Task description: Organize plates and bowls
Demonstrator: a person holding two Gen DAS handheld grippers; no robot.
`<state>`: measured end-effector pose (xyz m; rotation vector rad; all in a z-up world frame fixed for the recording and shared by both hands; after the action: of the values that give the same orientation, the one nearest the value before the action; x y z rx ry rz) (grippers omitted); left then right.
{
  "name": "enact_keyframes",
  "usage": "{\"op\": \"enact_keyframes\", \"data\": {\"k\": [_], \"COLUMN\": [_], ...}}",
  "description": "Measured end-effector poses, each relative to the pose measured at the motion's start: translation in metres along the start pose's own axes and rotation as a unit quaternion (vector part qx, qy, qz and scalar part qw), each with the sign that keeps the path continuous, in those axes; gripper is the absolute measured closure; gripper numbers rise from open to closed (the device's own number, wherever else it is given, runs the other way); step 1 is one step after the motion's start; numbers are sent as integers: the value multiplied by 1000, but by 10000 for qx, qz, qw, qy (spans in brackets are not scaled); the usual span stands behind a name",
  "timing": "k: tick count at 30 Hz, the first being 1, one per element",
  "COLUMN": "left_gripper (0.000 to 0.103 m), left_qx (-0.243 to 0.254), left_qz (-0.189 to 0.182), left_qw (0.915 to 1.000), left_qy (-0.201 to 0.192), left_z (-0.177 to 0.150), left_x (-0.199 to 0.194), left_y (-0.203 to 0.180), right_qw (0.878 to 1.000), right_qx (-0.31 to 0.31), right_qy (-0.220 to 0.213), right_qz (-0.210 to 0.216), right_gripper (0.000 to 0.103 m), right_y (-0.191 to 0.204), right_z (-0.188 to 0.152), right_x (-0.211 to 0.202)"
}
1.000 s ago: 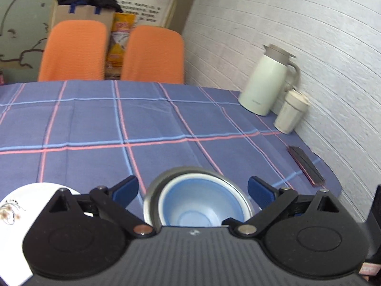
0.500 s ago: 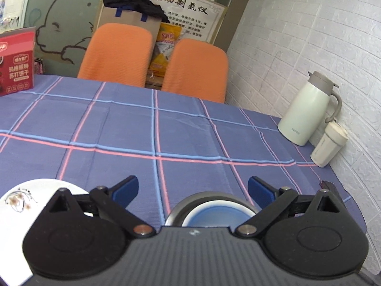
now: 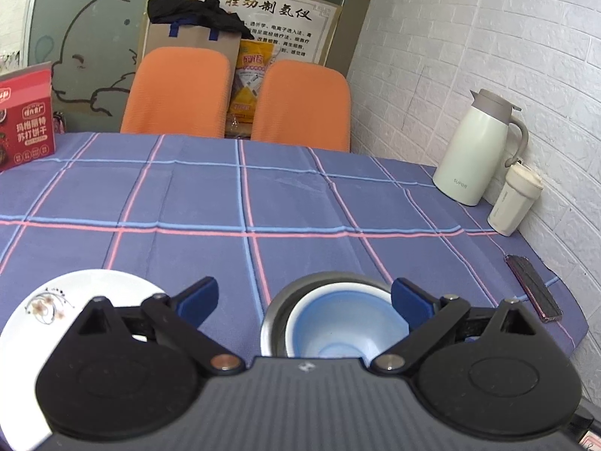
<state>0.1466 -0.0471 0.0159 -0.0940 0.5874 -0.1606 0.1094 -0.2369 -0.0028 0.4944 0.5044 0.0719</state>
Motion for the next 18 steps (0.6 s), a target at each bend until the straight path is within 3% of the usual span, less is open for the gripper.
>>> {"op": "enact_keyframes", "data": {"k": [9,18], "left_gripper": [6,6], "left_qx": [204,326], "left_qz": [117,385], "left_qw": [9995,9982], "left_qy": [-210,-335], "left_z": [-15,-39], "left_x": [-28,-64], "left_y": [1,12], "right_qw": [9999,9998], "right_qx": [0,-65], "right_qy": [80,-154], "right_qz": [-96,-133], "right_gripper": [22,21], "right_y": [7,4], "right_z": [-8,-25], "right_x": [-21,-52]}}
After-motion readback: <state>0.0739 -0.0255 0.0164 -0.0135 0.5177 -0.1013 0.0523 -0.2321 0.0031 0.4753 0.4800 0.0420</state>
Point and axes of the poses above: each gripper's, at about its wrist camera, not at the fingertips, and x roughly the way its jaws point, y to its left, z to its top, the point moved 2 cm from there along x, roughly the way its jaws point, and after that the axes turned 7 degrees about x, right-handed, at the moved point
